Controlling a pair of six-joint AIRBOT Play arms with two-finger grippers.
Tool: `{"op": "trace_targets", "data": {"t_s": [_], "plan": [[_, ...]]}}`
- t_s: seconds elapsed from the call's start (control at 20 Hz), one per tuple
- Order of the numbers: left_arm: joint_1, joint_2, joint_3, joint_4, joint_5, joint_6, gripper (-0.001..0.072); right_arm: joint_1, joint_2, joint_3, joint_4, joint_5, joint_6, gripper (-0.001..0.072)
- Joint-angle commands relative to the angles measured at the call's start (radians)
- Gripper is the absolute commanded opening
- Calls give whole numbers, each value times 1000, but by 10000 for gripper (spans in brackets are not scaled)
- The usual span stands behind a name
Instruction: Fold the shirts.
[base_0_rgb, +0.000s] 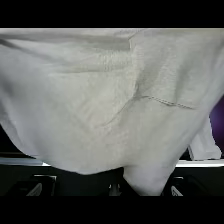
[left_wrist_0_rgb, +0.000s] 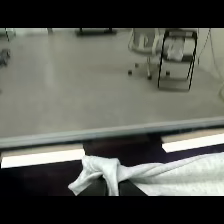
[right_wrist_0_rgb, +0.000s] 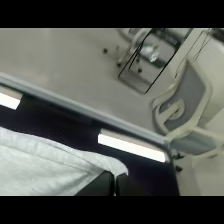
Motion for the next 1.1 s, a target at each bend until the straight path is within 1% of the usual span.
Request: {"op": "trace_targets", "data": {"t_s": [0.0,0.15,0.2,0.25,0.4,0.45,0.55,0.6,0.65,0.7,0.75,0.8,0.85,0.9,0.95,1.0,1.05], "plan": [[1,-144,-188,24,-8,0,38,-1,-271,0,-5,-66,99,21],[1,-356,-243,24,31,-4,38,0,-498,0,83,-167,248,21],[1,-431,-243,18,40,-5,38,0,-557,0,129,-195,274,22],[1,-507,-242,9,40,-17,39,0,-608,0,177,-214,281,22],[0,-671,-241,-16,18,-136,39,0,-713,0,289,-189,266,22],[-1,-713,-241,-46,3,-151,39,0,-739,0,304,-155,252,22],[-1,-771,-241,-130,-24,-151,39,1,-782,0,307,-77,233,23],[-1,-790,-241,-174,-34,-151,52,0,-798,0,307,-40,233,32],[0,-800,-241,-215,-43,-151,220,0,-810,0,307,-13,229,169],[8,-801,-240,-237,-59,-151,545,-2,-810,1,307,4,208,408],[27,-801,-221,-239,-114,-148,680,-10,-803,13,303,31,159,537],[57,-800,-199,-240,-191,-112,667,-25,-792,29,308,61,103,569],[99,-790,-185,-239,-282,-57,666,-58,-774,45,308,102,48,573],[145,-772,-192,-238,-361,-20,662,-109,-756,58,314,154,14,573],[197,-741,-227,-239,-428,-17,616,-169,-744,63,340,209,-9,572],[239,-697,-292,-240,-460,-11,566,-232,-738,62,376,271,-32,568],[276,-634,-397,-240,-461,10,565,-294,-740,62,407,353,-60,544]]}}
